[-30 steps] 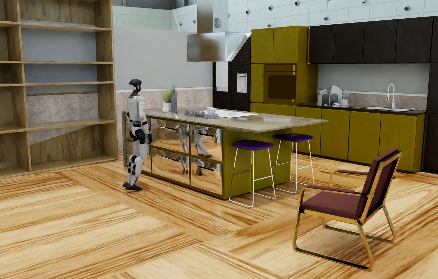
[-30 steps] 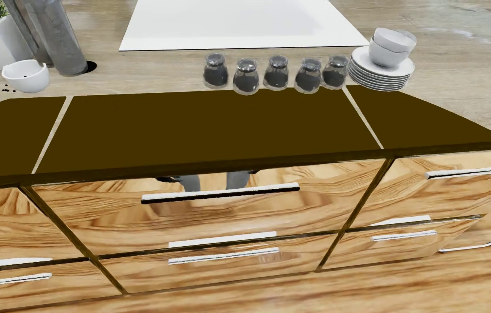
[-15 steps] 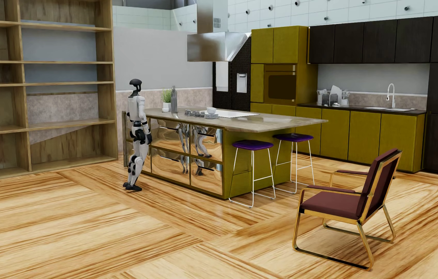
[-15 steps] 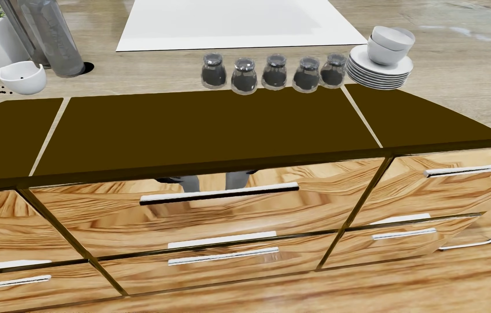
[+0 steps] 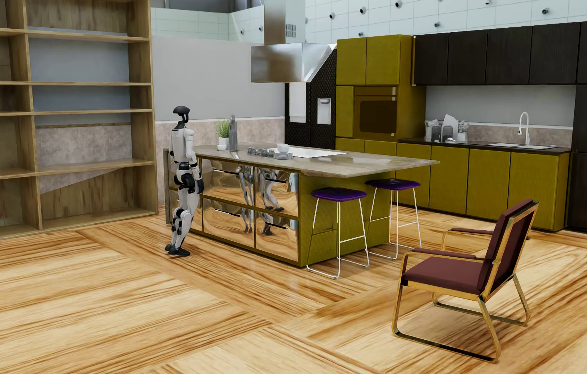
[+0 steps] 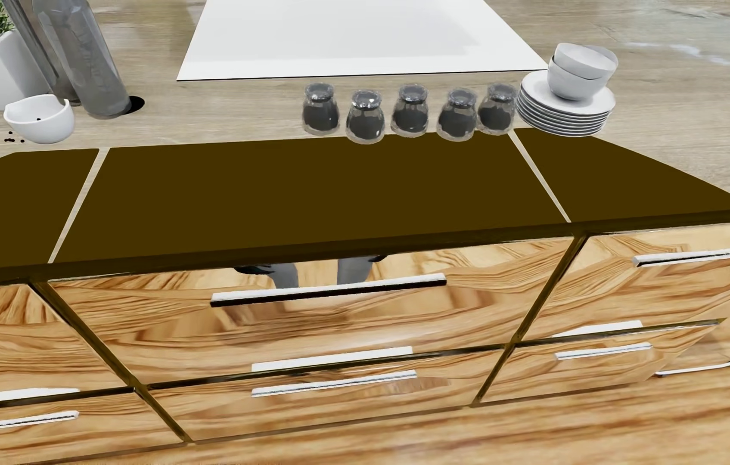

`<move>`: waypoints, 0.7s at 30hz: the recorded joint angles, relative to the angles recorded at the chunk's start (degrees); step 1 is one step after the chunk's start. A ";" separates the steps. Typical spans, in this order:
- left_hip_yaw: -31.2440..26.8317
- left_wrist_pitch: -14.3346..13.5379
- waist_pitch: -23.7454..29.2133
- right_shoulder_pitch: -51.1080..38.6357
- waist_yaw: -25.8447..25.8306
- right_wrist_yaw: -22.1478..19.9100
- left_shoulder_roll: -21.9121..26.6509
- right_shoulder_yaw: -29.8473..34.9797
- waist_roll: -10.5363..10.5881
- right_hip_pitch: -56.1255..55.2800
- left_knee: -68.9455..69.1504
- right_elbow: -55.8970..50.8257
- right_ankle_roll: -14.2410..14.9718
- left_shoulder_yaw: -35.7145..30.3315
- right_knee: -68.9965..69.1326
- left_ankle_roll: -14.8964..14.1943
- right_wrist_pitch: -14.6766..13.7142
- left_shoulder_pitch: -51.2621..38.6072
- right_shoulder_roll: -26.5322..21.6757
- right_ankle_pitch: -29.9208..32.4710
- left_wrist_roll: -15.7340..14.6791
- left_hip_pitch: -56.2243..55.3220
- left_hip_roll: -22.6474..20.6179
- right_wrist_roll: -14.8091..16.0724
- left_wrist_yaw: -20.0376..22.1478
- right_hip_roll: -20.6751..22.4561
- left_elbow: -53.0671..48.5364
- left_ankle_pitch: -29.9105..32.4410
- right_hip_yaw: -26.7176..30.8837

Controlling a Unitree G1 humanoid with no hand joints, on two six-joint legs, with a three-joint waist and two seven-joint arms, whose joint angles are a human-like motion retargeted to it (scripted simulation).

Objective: Move towards the corner

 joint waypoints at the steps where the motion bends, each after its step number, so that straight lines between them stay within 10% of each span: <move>1: 0.00 0.00 -0.05 0.11 0.22 0.00 0.10 0.00 -0.04 -0.03 -0.20 -0.52 0.00 -0.37 0.15 0.00 0.00 -0.02 -0.18 -0.03 0.00 0.28 -0.04 0.00 0.00 -0.13 -0.14 -0.08 0.00; 21: 0.00 0.00 0.14 -2.63 -3.28 0.00 -0.50 3.04 1.55 0.33 -0.51 1.13 0.00 -3.54 -1.44 0.00 0.00 -1.71 -1.66 1.90 0.00 0.40 -0.09 0.00 0.00 0.47 1.01 0.05 0.00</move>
